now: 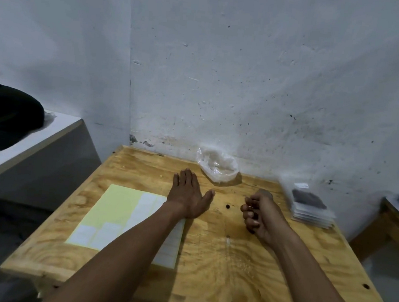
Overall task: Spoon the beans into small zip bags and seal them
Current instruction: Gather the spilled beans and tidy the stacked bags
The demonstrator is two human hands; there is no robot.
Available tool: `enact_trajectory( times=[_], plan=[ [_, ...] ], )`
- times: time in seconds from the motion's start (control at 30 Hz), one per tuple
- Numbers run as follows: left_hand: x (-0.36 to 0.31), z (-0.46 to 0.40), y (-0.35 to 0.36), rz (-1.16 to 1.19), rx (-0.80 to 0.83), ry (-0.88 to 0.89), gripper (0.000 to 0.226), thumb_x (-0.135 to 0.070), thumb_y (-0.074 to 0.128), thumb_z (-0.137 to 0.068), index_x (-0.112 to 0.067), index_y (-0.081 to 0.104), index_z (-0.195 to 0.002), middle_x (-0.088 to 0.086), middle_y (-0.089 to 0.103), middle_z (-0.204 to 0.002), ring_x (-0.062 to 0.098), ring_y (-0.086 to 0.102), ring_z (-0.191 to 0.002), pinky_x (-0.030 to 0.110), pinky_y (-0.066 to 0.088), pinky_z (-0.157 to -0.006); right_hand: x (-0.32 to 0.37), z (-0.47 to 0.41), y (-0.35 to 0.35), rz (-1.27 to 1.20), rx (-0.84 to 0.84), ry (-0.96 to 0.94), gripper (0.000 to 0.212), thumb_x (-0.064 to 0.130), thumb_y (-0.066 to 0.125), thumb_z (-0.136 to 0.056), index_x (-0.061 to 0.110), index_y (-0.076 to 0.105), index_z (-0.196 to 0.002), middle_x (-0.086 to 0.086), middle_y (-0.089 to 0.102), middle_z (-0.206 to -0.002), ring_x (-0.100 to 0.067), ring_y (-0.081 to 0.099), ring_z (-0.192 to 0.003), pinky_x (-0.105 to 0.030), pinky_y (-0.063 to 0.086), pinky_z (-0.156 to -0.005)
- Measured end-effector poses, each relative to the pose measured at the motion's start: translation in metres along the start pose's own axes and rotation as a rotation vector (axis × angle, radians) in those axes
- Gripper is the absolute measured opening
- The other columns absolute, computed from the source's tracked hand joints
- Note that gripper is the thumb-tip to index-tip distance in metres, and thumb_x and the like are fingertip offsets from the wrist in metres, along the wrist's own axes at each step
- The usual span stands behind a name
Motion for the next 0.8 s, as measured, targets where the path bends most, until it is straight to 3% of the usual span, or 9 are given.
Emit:
enact_trajectory(
  times=[0.07, 0.2, 0.3, 0.43, 0.5, 0.57, 0.67, 0.73, 0.8],
  plan=[
    [0.000, 0.000, 0.000, -0.004, -0.005, 0.001, 0.093, -0.067, 0.010, -0.099, 0.004, -0.006, -0.157, 0.027, -0.013, -0.165, 0.038, -0.014, -0.154, 0.051, -0.010, -0.124, 0.003, 0.002, 0.003, 0.064, -0.009, -0.001, 0.019, 0.017, 0.045, -0.095, 0.007, 0.058, -0.086, -0.006, 0.054, -0.066, -0.012, 0.037, -0.047, -0.020, 0.027, -0.033],
    [-0.001, 0.001, -0.001, -0.005, -0.005, 0.005, 0.092, -0.066, 0.011, -0.100, 0.004, -0.007, -0.157, 0.027, -0.013, -0.165, 0.038, -0.014, -0.154, 0.050, -0.010, -0.124, 0.018, 0.004, 0.011, 0.892, -0.156, -0.537, 0.024, 0.031, 0.072, -0.089, 0.009, 0.080, -0.096, 0.001, 0.078, -0.099, -0.014, 0.069, -0.090, -0.031, 0.055, -0.077],
    [-0.002, 0.001, -0.001, 0.001, -0.016, 0.007, 0.092, -0.066, 0.012, -0.100, 0.004, -0.007, -0.157, 0.027, -0.013, -0.165, 0.037, -0.014, -0.154, 0.051, -0.009, -0.125, 0.011, 0.002, 0.020, 1.094, -0.198, -0.642, 0.026, 0.038, 0.077, -0.086, 0.018, 0.082, -0.102, 0.003, 0.078, -0.104, -0.013, 0.071, -0.097, -0.033, 0.057, -0.083],
    [0.000, 0.001, -0.002, 0.011, -0.014, 0.009, 0.093, -0.066, 0.012, -0.100, 0.005, -0.006, -0.157, 0.027, -0.012, -0.165, 0.038, -0.013, -0.154, 0.051, -0.008, -0.125, 0.008, -0.003, 0.026, 1.066, -0.223, -0.630, 0.018, 0.035, 0.074, -0.089, 0.019, 0.082, -0.095, 0.003, 0.079, -0.099, -0.013, 0.070, -0.089, -0.032, 0.056, -0.079],
    [0.000, 0.001, -0.001, 0.016, -0.021, 0.004, 0.092, -0.065, 0.013, -0.100, 0.005, -0.002, -0.158, 0.028, -0.007, -0.165, 0.039, -0.008, -0.155, 0.051, -0.005, -0.125, 0.010, -0.006, 0.016, 0.779, -0.224, -0.477, 0.021, 0.033, 0.070, -0.090, 0.014, 0.080, -0.089, 0.003, 0.075, -0.085, -0.013, 0.062, -0.065, -0.028, 0.049, -0.063],
    [-0.001, 0.004, -0.007, 0.003, -0.135, 0.005, 0.085, -0.058, 0.021, -0.101, 0.008, 0.023, -0.154, 0.032, 0.020, -0.160, 0.042, 0.016, -0.151, 0.052, 0.012, -0.124, 0.009, -0.010, 0.001, 0.249, -0.121, -0.217, 0.021, 0.024, 0.060, -0.092, 0.010, 0.066, -0.077, 0.004, 0.054, -0.059, -0.011, 0.037, -0.042, -0.022, 0.031, -0.042],
    [-0.015, 0.020, -0.028, -0.087, -0.497, 0.174, 0.051, -0.039, 0.036, -0.095, 0.000, 0.067, -0.104, 0.019, 0.067, -0.106, 0.035, 0.060, -0.102, 0.042, 0.047, -0.089, 0.018, -0.010, -0.019, -0.182, -0.005, -0.014, 0.019, 0.013, 0.043, -0.092, 0.011, 0.050, -0.074, -0.001, 0.045, -0.056, -0.009, 0.031, -0.038, -0.016, 0.020, -0.028],
    [-0.028, 0.037, -0.034, -0.006, -0.679, 0.358, 0.038, -0.031, 0.041, -0.092, -0.007, 0.069, -0.084, 0.011, 0.068, -0.084, 0.029, 0.063, -0.081, 0.037, 0.049, -0.072, 0.028, -0.005, -0.038, -0.119, -0.046, -0.039, 0.021, 0.013, 0.043, -0.092, 0.008, 0.054, -0.075, -0.006, 0.050, -0.061, -0.010, 0.033, -0.042, -0.016, 0.021, -0.029],
    [-0.043, 0.048, -0.034, 0.091, -0.685, 0.468, 0.033, -0.029, 0.046, -0.092, -0.009, 0.071, -0.087, 0.008, 0.070, -0.088, 0.026, 0.063, -0.083, 0.036, 0.053, -0.069, 0.036, -0.002, -0.055, 0.162, -0.143, -0.160, 0.022, 0.017, 0.054, -0.094, 0.007, 0.063, -0.076, -0.003, 0.054, -0.062, -0.011, 0.041, -0.045, -0.019, 0.028, -0.035]
  ],
)
Point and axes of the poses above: each hand's wrist, its own z-axis away from the middle knuckle, its own y-axis out of the palm, x = y × z, the point moved 7 cm from there along -z, towards the middle knuckle
